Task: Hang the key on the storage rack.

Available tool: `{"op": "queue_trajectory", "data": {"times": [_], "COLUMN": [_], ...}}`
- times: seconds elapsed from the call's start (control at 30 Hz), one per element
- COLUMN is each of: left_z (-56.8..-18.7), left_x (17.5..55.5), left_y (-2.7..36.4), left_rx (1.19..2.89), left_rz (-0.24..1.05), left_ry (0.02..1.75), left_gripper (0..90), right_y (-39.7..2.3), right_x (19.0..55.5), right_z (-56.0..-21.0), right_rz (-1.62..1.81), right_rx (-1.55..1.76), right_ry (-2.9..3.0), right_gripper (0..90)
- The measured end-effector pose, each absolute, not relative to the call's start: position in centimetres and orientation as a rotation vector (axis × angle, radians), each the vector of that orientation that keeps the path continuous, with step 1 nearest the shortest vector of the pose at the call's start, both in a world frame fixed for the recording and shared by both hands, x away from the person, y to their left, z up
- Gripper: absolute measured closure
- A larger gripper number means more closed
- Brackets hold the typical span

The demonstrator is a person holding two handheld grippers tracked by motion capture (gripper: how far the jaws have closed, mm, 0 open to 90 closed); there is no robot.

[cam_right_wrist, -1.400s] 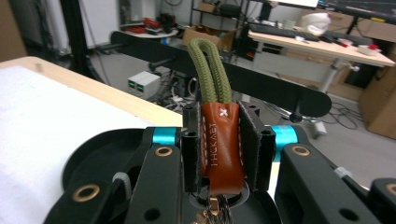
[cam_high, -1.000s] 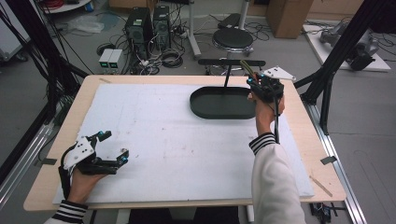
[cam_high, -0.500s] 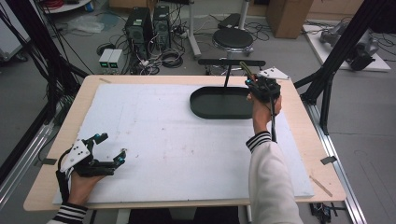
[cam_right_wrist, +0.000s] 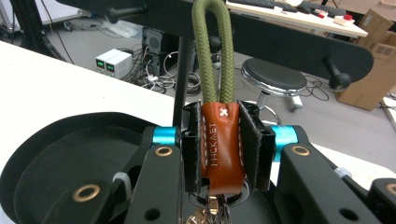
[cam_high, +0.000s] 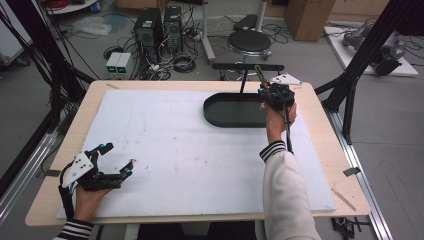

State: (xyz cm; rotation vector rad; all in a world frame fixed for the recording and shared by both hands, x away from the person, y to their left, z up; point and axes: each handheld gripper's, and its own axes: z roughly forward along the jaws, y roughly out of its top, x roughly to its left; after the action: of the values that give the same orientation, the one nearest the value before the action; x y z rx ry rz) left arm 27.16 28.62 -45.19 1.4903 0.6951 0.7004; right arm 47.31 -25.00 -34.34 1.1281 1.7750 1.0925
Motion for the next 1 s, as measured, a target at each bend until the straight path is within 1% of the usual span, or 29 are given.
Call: {"op": "queue_trajectory", "data": {"times": [0.57, 1.0], "left_z": [-45.2, -45.2], "left_x": [27.2, 27.1], "left_y": [28.6, 28.6], "left_rx": [1.485, 1.491], "left_rz": [0.704, 0.709], "left_ry": [0.698, 0.697], "left_gripper": [1.7, 1.7], "right_y": [-25.0, -24.6], "right_x": [49.1, 49.9], "right_z": [-36.3, -36.2], "right_rz": [1.075, 1.069], "right_rx": [1.218, 1.234], "right_ry": [1.781, 1.802], "right_gripper": [72.1, 71.9]}}
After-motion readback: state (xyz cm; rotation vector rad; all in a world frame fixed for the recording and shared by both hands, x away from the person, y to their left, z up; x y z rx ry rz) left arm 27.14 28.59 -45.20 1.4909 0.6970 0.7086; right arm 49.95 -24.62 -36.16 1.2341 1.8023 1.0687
